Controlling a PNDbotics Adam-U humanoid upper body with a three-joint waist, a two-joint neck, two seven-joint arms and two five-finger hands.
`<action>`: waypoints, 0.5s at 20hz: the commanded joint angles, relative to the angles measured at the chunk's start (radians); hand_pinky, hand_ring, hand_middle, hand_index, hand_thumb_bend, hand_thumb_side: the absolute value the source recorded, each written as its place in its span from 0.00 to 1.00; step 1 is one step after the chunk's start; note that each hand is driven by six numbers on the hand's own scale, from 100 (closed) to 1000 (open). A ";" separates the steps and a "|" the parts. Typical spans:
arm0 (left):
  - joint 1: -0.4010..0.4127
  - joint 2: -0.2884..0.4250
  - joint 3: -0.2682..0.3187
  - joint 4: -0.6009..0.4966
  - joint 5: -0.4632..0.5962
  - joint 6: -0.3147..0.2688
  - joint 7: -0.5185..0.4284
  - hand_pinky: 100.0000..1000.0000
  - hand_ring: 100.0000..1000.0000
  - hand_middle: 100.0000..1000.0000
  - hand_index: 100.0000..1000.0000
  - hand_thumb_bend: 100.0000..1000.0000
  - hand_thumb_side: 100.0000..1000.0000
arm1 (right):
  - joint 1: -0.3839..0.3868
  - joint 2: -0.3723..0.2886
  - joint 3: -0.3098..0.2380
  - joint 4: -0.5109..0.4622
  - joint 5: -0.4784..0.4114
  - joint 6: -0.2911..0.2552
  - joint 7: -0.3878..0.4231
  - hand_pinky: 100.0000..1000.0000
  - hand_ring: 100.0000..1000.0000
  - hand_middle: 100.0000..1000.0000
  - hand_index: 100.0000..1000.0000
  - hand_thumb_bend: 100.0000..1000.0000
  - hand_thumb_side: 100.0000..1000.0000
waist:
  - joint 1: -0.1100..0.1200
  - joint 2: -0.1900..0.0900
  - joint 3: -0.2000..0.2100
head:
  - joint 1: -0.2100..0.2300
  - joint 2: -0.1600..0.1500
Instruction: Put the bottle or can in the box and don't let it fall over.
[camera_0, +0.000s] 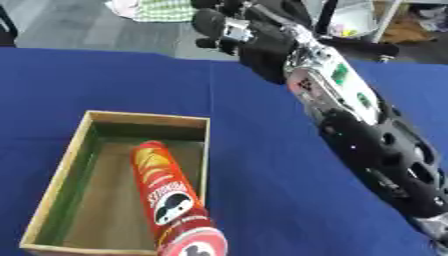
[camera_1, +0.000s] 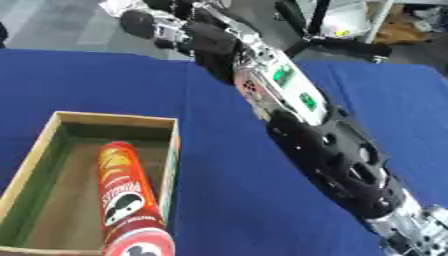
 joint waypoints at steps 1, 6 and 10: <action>-0.001 0.027 0.014 -0.010 -0.008 -0.004 0.002 0.99 0.79 0.82 0.81 0.00 0.61 | 0.009 -0.060 -0.037 -0.033 -0.014 -0.025 0.004 0.90 1.00 1.00 0.85 0.93 0.25 | 0.009 -0.016 -0.005 | 0.012 -0.018; 0.002 0.029 0.014 -0.010 -0.012 -0.005 0.002 0.99 0.79 0.82 0.81 0.00 0.61 | 0.070 -0.106 -0.077 -0.037 -0.013 -0.065 0.023 0.90 1.00 1.00 0.85 0.96 0.27 | 0.009 -0.018 -0.015 | 0.027 -0.024; 0.003 0.030 0.015 -0.011 -0.013 -0.005 0.003 0.99 0.79 0.82 0.81 0.00 0.61 | 0.085 -0.118 -0.089 -0.028 -0.007 -0.077 0.025 0.90 1.00 1.00 0.84 0.97 0.28 | 0.008 -0.016 -0.023 | 0.041 -0.028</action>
